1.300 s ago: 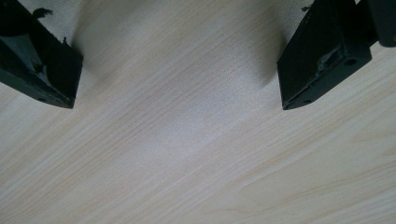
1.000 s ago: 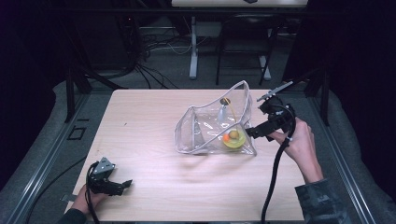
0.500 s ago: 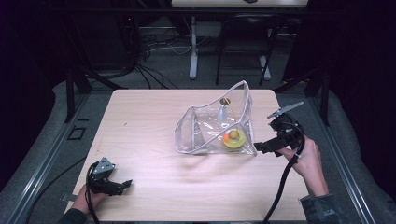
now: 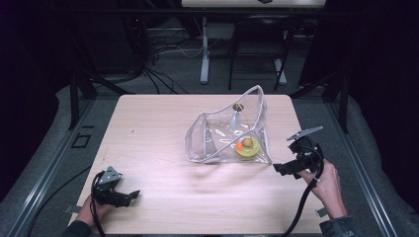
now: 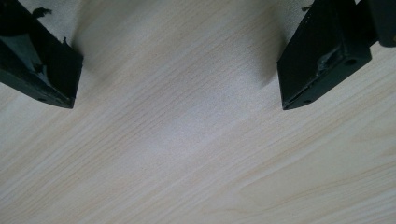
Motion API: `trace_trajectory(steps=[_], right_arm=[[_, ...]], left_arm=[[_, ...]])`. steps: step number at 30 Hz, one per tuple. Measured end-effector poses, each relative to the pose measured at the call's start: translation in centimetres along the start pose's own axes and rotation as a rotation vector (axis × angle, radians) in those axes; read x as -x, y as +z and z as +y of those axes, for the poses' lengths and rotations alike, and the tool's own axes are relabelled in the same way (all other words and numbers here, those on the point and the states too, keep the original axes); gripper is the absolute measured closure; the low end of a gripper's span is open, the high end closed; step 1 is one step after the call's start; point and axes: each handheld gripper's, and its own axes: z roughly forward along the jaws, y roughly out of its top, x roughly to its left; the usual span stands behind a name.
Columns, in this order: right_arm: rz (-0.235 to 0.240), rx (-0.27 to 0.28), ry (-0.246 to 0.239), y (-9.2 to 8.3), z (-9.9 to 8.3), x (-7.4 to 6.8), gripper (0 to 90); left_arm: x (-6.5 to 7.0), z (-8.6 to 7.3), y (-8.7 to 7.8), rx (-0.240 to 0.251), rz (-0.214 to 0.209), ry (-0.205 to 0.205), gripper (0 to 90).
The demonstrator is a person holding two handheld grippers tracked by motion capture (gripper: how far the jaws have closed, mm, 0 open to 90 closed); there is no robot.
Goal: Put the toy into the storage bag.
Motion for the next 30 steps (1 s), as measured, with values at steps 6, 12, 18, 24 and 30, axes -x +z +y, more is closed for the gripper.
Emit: trace_trajectory(steps=[6,12,18,24,30], right_arm=[[-0.004,0.012,0.016,1.5,-2.3,0.5,0.0],[-0.014,0.006,0.016,3.0,-3.9,0.7,0.0],[-0.012,-0.039,0.039,5.3,-5.7,1.1,0.0],[-0.054,-0.092,0.045,6.6,-7.1,1.4,0.0],[-0.068,-0.129,0.043,7.0,-7.7,1.3,0.0]], left_arm=[[0.0,0.0,0.0,0.002,0.001,-0.003,0.0],[0.0,0.0,0.0,0.001,0.000,-0.001,0.0],[0.0,0.0,0.0,0.001,0.001,-0.002,0.0],[-0.1,0.0,0.0,0.001,0.003,0.000,0.0],[-0.1,0.0,0.0,-0.001,0.002,0.001,0.0]])
